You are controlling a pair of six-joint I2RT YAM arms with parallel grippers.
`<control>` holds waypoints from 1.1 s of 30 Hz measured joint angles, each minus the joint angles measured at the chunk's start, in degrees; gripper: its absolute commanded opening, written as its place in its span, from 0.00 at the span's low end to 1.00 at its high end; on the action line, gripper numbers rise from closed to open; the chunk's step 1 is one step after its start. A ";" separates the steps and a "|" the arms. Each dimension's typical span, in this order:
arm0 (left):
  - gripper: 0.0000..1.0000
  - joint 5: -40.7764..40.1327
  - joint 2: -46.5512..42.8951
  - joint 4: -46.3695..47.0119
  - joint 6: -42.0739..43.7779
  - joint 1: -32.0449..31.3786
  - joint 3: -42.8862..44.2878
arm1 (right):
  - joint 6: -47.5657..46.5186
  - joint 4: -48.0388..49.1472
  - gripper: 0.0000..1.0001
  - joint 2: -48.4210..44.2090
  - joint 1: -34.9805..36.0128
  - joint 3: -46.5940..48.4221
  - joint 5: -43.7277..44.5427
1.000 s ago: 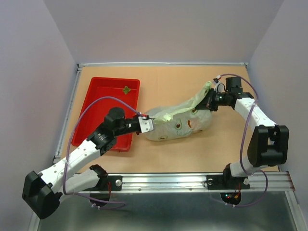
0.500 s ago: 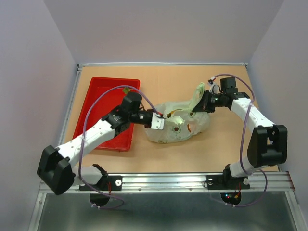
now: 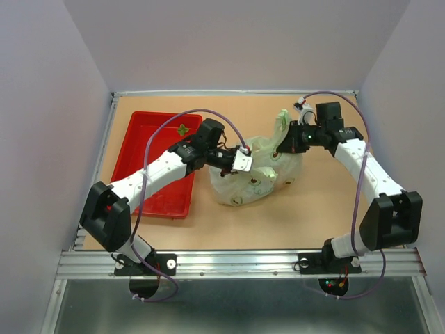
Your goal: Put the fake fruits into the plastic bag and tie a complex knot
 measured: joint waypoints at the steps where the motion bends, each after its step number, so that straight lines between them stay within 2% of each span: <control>1: 0.00 0.22 0.00 -0.26 -0.15 0.02 0.00 | -1.14 -0.17 0.00 -0.83 0.00 0.00 -0.31; 3: 0.00 0.81 -0.24 -1.51 -0.15 0.04 -0.02 | -3.89 -0.22 0.00 -3.54 0.00 -0.13 -1.09; 4: 0.17 0.92 -0.39 -2.29 0.42 0.07 -0.02 | -5.57 -0.24 0.00 -5.79 0.00 -0.28 -1.84; 7: 0.28 0.94 -2.86 -7.67 3.19 0.24 -0.81 | -9.53 0.17 0.00 -10.71 0.00 -1.51 -4.37; 8: 0.36 0.96 -4.07 -9.22 3.32 0.55 -1.22 | -10.78 0.24 0.00 -12.17 0.00 -2.19 -5.29; 10: 0.38 1.05 -6.88 -10.56 2.82 1.33 -1.79 | -13.16 0.42 0.00 -14.82 0.00 -3.78 -6.84; 14: 0.59 0.61 -14.16 -9.49 -4.76 5.25 -2.01 | -16.59 0.09 0.00 -17.44 0.20 -7.21 -8.57; 17: 0.67 -0.37 -18.99 -8.22 -9.05 9.33 -1.68 | -18.78 0.15 0.01 -18.40 0.20 -9.53 -9.38; 20: 0.68 -3.28 -23.12 -7.32 -11.50 12.70 -1.57 | -20.00 0.00 0.00 -18.93 0.20 -10.84 -9.75; 22: 0.61 -4.92 -24.79 -6.21 -13.09 14.27 -1.60 | -20.76 0.02 0.01 -19.10 0.20 -11.17 -10.08; 23: 0.54 -5.51 -24.98 -5.05 -14.21 15.21 -1.60 | -21.11 0.02 0.00 -19.23 0.20 -11.23 -10.32; 25: 0.49 -6.01 -22.95 -1.29 -18.08 16.26 -1.36 | -21.86 0.09 0.00 -19.89 0.20 -11.67 -11.02; 29: 0.53 -3.10 -12.07 2.62 -25.62 15.54 6.95 | -22.84 0.04 0.01 -22.14 0.20 -12.68 -11.93; 31: 0.52 -2.34 -1.86 5.86 -28.96 12.41 13.53 | -22.99 0.11 0.00 -22.80 0.20 -12.68 -12.31; 32: 0.50 -2.25 1.38 6.75 -29.88 10.88 14.84 | -22.99 0.11 0.00 -22.91 0.20 -12.68 -12.37; 33: 0.42 -1.70 4.55 7.23 -30.88 9.25 15.50 | -22.99 0.11 0.00 -22.97 0.20 -12.68 -12.52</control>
